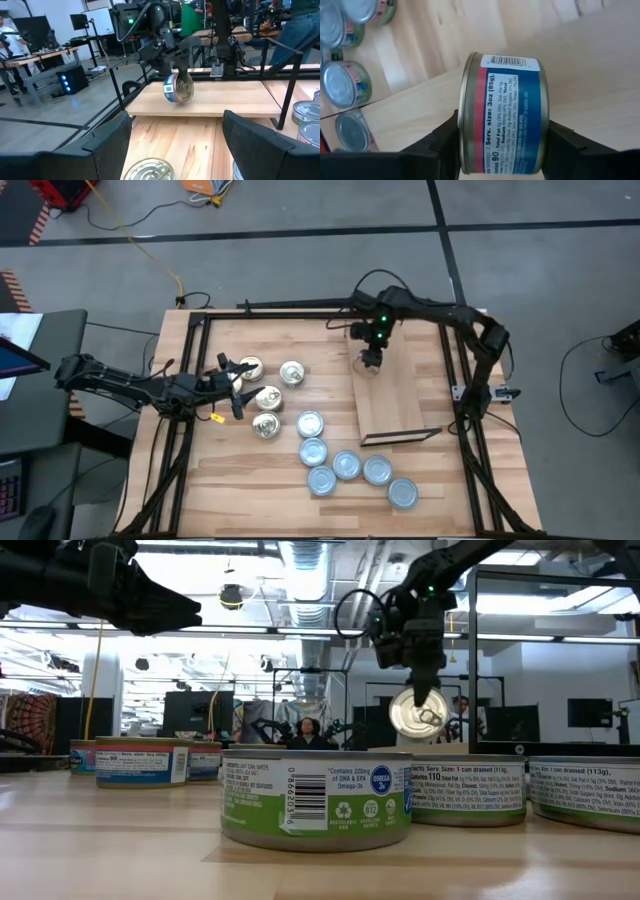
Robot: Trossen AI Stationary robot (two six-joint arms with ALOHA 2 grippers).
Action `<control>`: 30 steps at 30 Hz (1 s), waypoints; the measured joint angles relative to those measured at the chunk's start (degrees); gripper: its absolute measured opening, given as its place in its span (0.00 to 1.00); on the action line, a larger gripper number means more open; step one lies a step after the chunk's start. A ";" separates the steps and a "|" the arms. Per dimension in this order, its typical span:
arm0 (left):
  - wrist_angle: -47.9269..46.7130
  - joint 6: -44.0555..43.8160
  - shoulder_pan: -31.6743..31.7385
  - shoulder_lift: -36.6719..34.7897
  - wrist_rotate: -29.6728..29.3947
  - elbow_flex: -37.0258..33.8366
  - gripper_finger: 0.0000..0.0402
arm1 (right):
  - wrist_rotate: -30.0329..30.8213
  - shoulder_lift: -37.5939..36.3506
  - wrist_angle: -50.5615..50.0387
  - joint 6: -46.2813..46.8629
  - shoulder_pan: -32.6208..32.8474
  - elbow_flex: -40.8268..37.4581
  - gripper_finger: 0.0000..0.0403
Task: Stack canned seafood by type on shelf
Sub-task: Put the blue-pink tuna can on the shelf
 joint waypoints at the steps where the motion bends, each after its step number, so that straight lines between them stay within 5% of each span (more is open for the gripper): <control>1: 0.15 0.00 0.00 0.00 0.00 0.00 0.75 | 0.01 0.03 0.02 0.47 -0.57 -0.23 0.57; 30: -2.37 2.26 0.00 0.00 4.42 0.09 0.75 | -4.70 0.17 -4.91 5.72 -8.34 -0.19 0.60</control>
